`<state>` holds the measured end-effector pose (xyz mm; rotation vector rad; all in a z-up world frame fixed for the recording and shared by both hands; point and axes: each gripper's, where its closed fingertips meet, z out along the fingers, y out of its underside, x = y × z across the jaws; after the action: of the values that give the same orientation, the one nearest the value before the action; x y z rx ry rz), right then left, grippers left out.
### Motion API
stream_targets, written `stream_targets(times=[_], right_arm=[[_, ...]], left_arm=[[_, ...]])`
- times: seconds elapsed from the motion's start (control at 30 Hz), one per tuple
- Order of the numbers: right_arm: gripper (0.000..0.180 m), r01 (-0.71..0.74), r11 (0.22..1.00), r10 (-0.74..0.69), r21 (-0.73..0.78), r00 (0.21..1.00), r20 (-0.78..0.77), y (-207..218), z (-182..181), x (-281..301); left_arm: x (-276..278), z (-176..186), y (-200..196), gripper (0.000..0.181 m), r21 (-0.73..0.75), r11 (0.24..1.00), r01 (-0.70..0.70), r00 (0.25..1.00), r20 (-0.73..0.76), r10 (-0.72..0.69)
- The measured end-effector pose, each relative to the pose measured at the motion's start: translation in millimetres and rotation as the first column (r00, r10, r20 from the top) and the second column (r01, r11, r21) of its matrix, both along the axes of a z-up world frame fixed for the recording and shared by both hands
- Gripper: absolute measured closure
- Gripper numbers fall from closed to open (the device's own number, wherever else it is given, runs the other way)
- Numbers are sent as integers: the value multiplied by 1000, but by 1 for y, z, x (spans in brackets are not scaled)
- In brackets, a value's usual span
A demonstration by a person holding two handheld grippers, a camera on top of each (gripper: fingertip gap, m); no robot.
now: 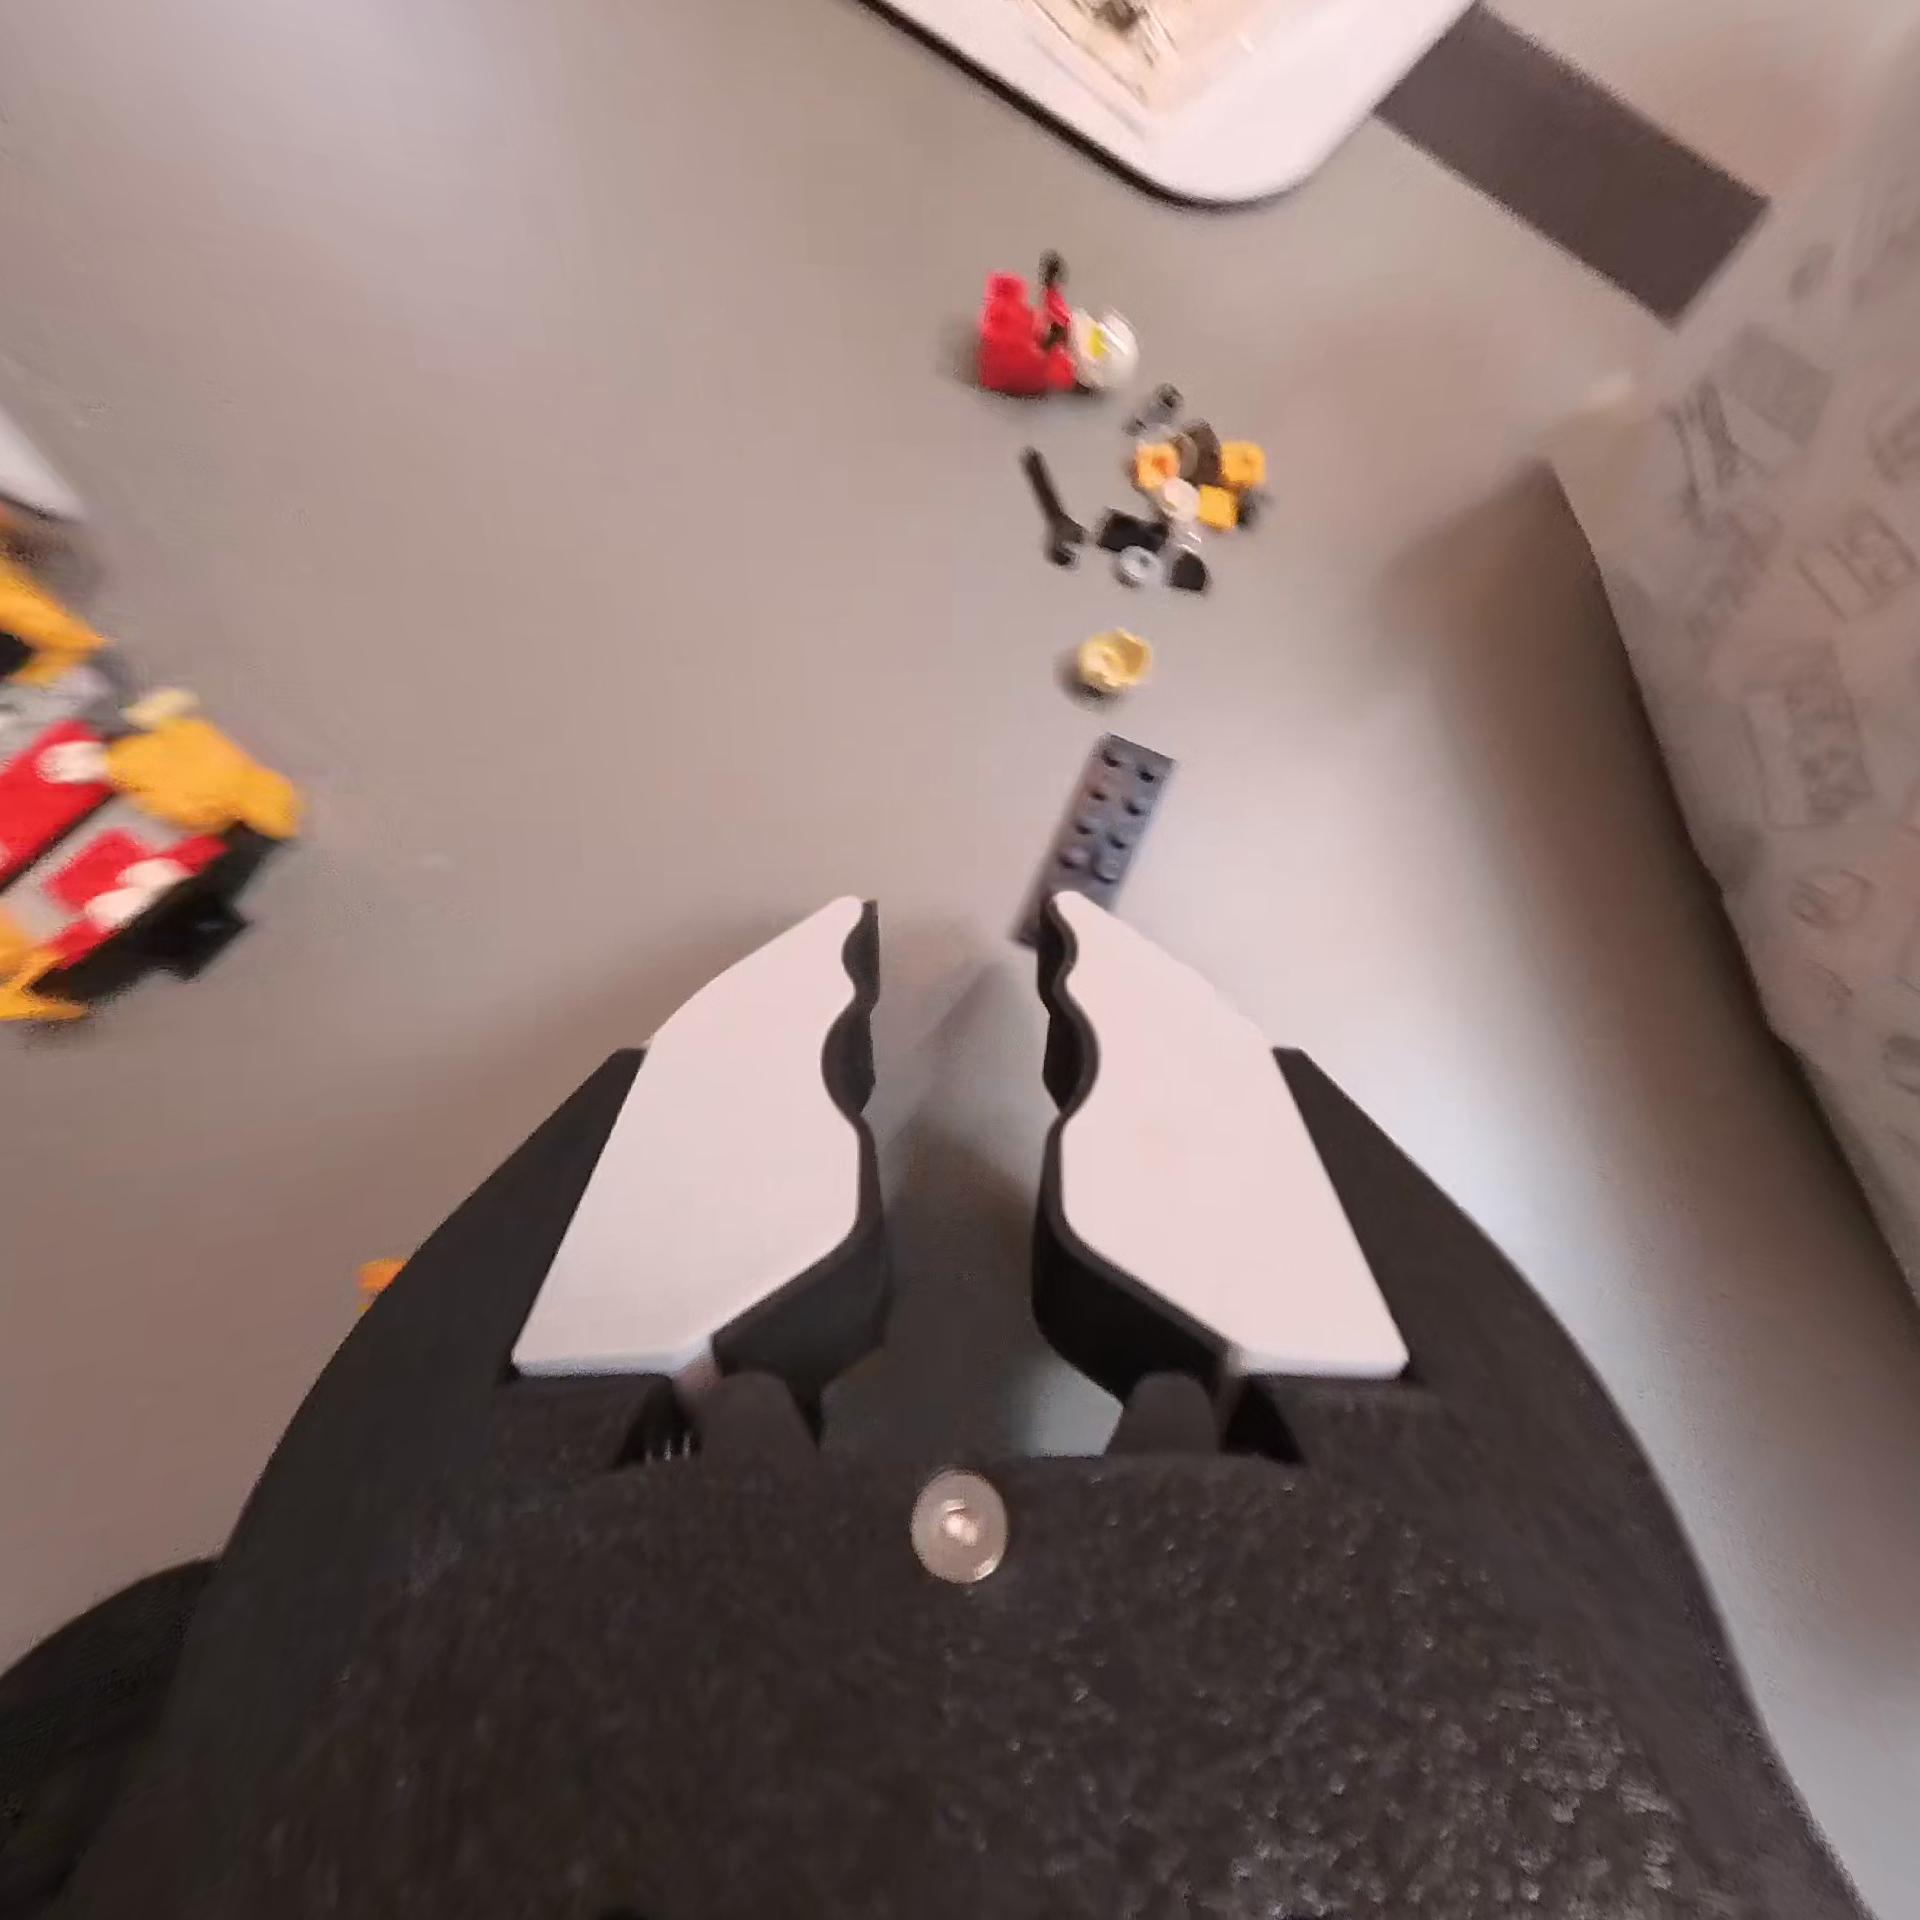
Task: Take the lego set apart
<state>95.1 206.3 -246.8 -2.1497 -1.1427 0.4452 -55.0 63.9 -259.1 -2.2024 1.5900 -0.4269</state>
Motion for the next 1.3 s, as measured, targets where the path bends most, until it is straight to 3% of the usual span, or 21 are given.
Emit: stream_targets(times=[0.2, 0.27, 0.4, 0.7, 0.87, 1.07, 1.13, 1.3], right_arm=[[153, 48, 996, -41, -75, 995, 91, 27, -21, 5], [162, 41, 994, -31, -97, 995, 100, 26, -21, 4], [164, 14, 994, 0, -111, 992, 122, 24, -21, 3], [164, -48, 997, 45, -68, 998, -40, -3, -1, -3], [164, -85, 996, 89, 37, 983, -162, -24, 35, -14], [164, -177, 969, 224, 172, 925, -308, -63, 72, -43], [164, -205, 957, 268, 207, 898, -350, -77, 80, -58], [164, -218, 926, 337, 310, 847, -410, -99, 99, -94]], left_arm=[[-15, 31, -2, 101, 28, 996, -79, 989, 130, 75], [-31, 26, -5, 100, 16, 991, -131, 985, 117, 128], [-49, 2, -15, 102, -24, 984, -174, 983, 58, 176], [-22, 0, 3, 103, 62, 994, -87, 994, 78, 82], [-4, 17, 32, 103, 148, 982, -117, 974, 212, 84], [1, 81, 35, 128, 10, 962, -274, 760, 615, 210], [7, 95, 32, 138, -90, 954, -287, 662, 701, 265], [23, 120, 32, 144, -289, 915, -280, 414, 824, 387]])
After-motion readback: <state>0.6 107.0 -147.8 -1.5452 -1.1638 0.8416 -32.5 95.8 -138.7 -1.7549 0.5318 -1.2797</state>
